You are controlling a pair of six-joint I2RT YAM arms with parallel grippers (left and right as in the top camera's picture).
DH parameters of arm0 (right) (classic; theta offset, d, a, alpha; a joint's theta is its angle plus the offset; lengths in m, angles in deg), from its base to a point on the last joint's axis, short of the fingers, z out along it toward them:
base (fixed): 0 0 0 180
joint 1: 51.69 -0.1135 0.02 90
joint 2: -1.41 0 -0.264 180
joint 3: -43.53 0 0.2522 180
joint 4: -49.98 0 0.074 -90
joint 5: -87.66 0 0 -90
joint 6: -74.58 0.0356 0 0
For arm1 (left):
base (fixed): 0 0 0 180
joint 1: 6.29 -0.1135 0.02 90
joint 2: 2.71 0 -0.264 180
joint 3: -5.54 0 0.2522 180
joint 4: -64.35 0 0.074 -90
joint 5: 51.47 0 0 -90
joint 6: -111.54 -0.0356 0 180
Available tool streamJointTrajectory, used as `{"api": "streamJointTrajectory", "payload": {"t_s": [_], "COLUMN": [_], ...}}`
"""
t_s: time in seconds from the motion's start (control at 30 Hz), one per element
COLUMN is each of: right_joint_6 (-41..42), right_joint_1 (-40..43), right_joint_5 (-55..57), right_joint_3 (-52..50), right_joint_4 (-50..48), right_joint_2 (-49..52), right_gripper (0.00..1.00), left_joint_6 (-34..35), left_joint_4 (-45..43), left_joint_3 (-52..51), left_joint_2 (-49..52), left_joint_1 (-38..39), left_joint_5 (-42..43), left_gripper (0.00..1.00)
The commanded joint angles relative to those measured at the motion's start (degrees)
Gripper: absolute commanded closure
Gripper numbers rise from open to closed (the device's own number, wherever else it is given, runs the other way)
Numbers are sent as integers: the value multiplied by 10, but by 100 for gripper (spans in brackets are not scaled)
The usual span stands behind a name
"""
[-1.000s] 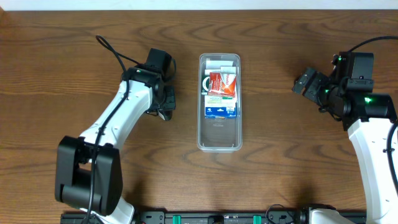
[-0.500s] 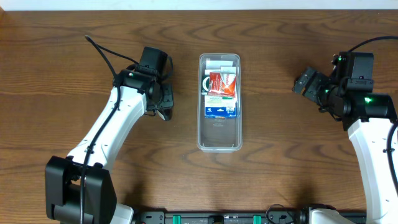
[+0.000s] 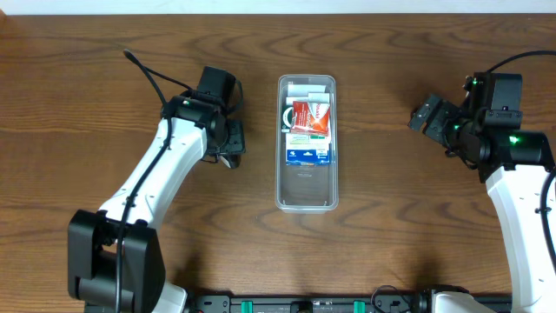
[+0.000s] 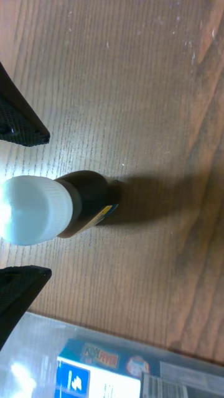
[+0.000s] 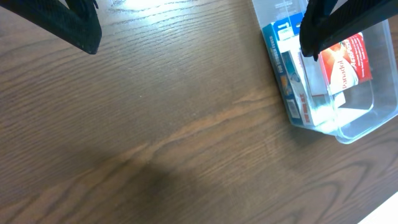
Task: Pack container
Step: 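Lift the dark bottle with the left gripper toward the container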
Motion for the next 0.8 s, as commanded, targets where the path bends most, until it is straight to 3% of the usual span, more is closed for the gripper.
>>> {"api": "streamJointTrajectory", "payload": {"t_s": [0.0,0.17,0.33,0.5,0.77], "right_joint_6": [-7,-7,-7,-7,-7], "right_joint_1": [4,4,4,4,4], "right_joint_5": [2,2,2,2,2], "right_joint_3": [5,5,5,5,5], "right_joint_4": [1,1,1,1,1], "right_joint_2": [-4,-4,-4,-4,-4], "right_gripper": [1,1,1,1,1], "left_joint_6": [-3,-3,-3,-4,-14], "left_joint_4": [1,1,1,19,77], "left_joint_3": [-3,-3,-3,6,76], "left_joint_2": [17,21,17,-10,-108], "left_joint_1": [1,1,1,6,68], "left_joint_5": [-4,-2,-2,-3,-23], "left_gripper": [41,61,74,81,81]}}
